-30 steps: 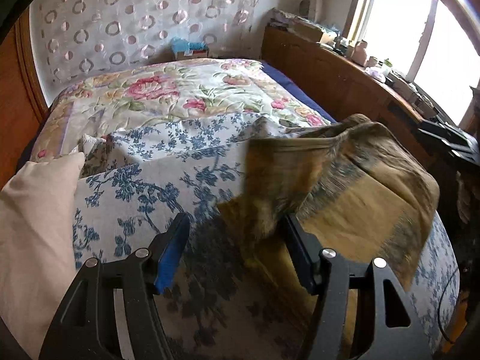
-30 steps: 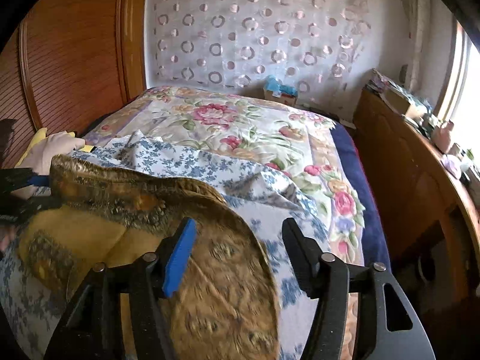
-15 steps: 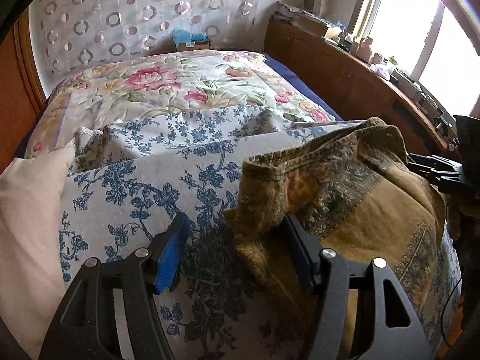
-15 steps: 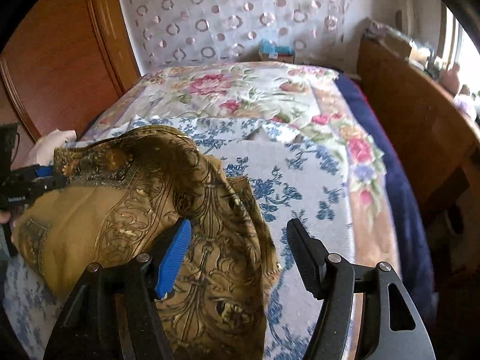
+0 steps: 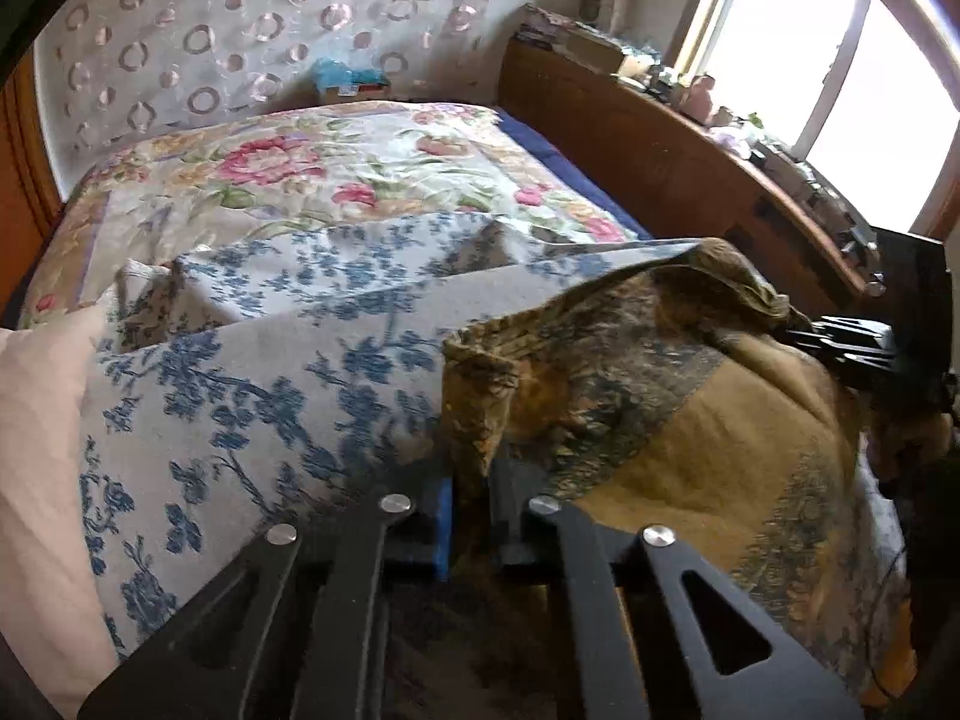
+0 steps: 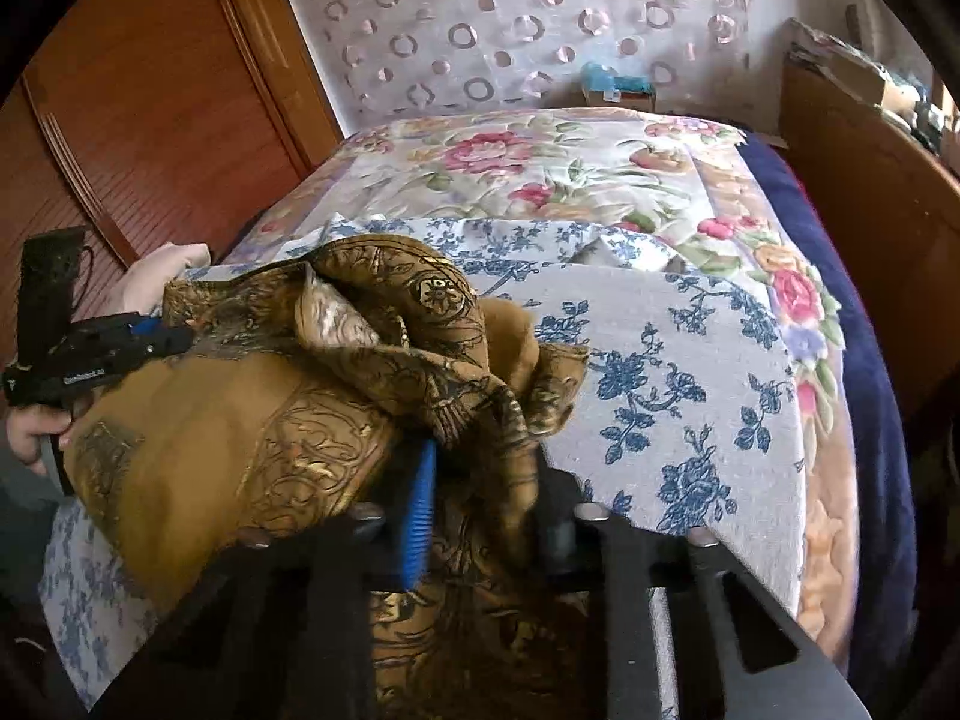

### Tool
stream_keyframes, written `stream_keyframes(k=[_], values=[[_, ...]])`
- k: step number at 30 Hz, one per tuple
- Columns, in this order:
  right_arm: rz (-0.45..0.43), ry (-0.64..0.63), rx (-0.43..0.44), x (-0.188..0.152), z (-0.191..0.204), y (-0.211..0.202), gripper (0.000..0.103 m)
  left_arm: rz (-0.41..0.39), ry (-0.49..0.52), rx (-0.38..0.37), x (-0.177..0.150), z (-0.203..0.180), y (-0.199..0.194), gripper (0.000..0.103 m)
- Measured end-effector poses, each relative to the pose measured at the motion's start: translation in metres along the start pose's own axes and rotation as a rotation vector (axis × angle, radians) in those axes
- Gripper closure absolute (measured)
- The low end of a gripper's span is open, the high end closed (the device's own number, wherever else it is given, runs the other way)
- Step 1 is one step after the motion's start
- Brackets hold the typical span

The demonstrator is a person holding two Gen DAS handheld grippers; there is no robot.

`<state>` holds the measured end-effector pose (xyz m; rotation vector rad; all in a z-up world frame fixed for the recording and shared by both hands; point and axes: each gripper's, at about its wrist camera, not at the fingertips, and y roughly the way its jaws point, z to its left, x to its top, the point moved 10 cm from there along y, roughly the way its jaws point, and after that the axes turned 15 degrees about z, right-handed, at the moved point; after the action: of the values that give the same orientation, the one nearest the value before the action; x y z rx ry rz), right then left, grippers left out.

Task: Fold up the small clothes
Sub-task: 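Lift the folded shirt bundle with both grippers and carry it toward the plush toy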

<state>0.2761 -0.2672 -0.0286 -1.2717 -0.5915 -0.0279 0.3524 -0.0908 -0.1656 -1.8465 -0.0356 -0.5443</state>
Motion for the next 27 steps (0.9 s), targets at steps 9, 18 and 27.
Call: stream_keyframes(k=[9, 18, 27], values=[[-0.173, -0.043, -0.020, -0.006, 0.033, -0.059, 0.092, -0.211, 0.062, -0.014, -0.016, -0.037, -0.096, 0.096], [-0.293, -0.153, -0.048, 0.004, 0.078, -0.105, 0.093, -0.342, 0.037, 0.042, -0.036, -0.023, -0.164, 0.096], [-0.317, -0.296, -0.038, 0.046, 0.127, -0.096, 0.093, -0.414, -0.047, 0.129, -0.057, 0.030, -0.206, 0.096]])
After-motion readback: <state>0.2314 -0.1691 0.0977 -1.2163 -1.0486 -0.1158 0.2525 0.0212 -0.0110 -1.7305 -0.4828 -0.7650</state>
